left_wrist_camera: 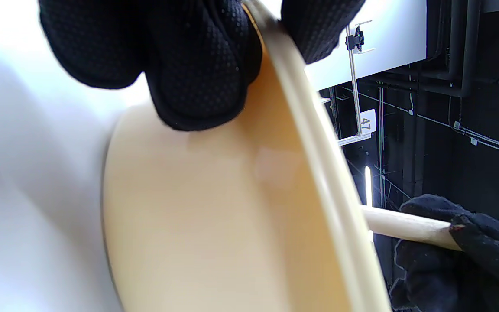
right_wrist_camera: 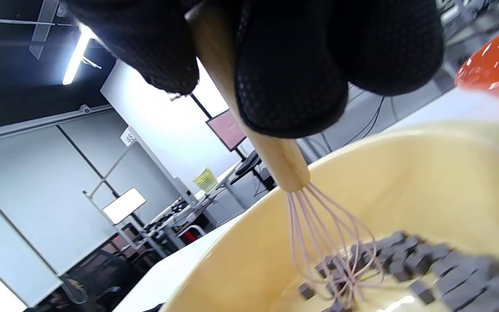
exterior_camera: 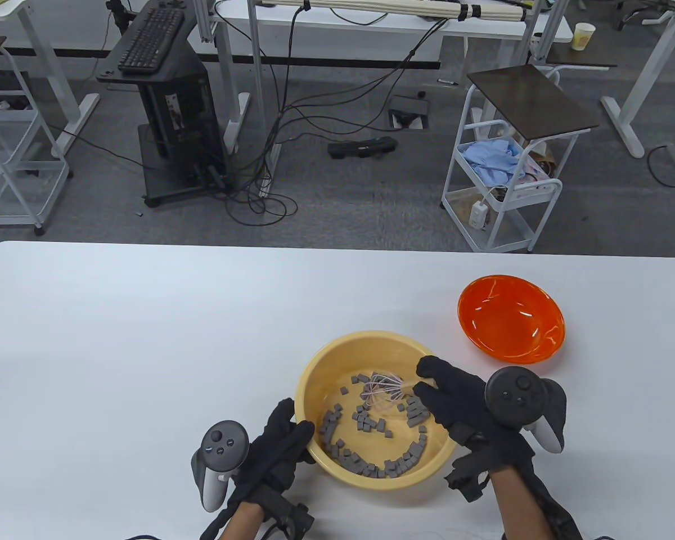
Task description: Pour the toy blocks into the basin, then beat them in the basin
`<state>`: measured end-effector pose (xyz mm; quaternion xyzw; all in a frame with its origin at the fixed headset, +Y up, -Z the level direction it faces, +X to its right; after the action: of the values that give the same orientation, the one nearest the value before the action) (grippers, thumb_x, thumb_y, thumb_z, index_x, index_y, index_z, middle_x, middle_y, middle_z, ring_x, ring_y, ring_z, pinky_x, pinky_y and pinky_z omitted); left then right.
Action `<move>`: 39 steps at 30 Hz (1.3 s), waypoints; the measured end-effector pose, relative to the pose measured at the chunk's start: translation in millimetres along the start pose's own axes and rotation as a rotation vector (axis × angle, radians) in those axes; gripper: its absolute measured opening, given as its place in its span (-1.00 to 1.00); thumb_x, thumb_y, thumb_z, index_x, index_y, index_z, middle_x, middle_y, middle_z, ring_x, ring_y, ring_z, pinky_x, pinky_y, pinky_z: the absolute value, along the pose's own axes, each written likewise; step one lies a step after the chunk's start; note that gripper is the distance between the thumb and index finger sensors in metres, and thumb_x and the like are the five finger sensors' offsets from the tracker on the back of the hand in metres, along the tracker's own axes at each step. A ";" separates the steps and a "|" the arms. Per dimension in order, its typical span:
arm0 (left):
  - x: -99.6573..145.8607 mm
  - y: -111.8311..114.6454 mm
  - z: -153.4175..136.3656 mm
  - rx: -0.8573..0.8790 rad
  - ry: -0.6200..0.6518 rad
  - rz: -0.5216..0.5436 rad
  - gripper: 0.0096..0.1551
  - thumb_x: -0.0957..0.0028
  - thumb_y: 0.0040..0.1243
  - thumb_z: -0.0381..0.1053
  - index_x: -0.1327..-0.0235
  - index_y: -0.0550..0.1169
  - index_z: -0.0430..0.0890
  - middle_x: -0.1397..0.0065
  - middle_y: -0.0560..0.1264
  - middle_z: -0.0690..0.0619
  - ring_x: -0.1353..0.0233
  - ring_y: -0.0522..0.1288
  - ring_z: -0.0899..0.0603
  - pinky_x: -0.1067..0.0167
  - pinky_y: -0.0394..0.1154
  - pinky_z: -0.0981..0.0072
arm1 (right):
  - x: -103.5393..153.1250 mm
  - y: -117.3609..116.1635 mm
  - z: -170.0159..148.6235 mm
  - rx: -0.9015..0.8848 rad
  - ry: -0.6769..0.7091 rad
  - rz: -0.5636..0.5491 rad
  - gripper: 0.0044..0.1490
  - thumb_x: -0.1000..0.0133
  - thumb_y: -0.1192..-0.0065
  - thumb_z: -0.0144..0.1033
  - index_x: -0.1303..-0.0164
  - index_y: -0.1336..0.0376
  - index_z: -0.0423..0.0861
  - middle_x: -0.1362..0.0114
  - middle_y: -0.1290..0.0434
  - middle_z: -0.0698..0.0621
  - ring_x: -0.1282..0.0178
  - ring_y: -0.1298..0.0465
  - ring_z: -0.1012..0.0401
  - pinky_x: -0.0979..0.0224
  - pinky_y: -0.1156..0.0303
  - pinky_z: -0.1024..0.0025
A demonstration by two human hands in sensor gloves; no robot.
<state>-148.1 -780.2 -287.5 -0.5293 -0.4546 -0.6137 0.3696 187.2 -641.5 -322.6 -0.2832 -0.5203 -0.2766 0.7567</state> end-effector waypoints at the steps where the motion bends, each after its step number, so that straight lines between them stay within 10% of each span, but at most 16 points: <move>1: 0.0 0.1 0.0 0.001 0.000 0.000 -0.15 -0.43 0.06 -0.02 -0.60 0.06 -0.56 -0.16 0.56 -0.26 -0.02 0.71 -0.07 -0.17 0.58 -0.19 | -0.7 -2.3 0.3 -0.029 0.010 0.011 -0.38 -0.42 -0.29 -0.22 -0.56 -0.20 -0.27 -0.20 -0.45 -0.43 0.15 -0.60 -0.01 -0.17 -0.50 -0.08; 18: 0.1 0.3 -0.1 0.002 0.000 -0.001 -0.16 -0.43 0.05 -0.01 -0.60 0.06 -0.56 -0.16 0.56 -0.26 -0.02 0.71 -0.07 -0.17 0.57 -0.20 | 1.5 -2.4 14.5 -0.078 0.095 0.142 -0.45 -0.39 -0.35 -0.22 -0.44 -0.31 -0.29 -0.01 -0.52 -0.35 0.33 -0.59 0.10 -0.07 -0.54 0.01; 39: 0.7 0.6 -0.1 0.011 -0.007 -0.010 -0.16 -0.44 0.04 0.00 -0.60 0.07 -0.56 -0.17 0.56 -0.27 -0.03 0.71 -0.08 -0.18 0.57 -0.21 | 20.1 38.4 20.6 0.235 -0.007 -0.072 -0.51 -0.34 -0.41 -0.20 -0.33 -0.39 -0.24 0.12 -0.53 -0.27 0.46 -0.54 0.20 0.04 -0.56 0.11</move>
<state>-147.7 -780.5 -286.7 -0.5271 -0.4620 -0.6110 0.3679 207.7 -602.8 -302.9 -0.1746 -0.5616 -0.2396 0.7724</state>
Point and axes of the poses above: the tracker on the back of each hand, its own z axis roughly to the thumb side, its own x axis roughly from the fingertips to the wrist, y = z × x, the point moved 2 cm from there along -x, roughly from the wrist to the fingertips
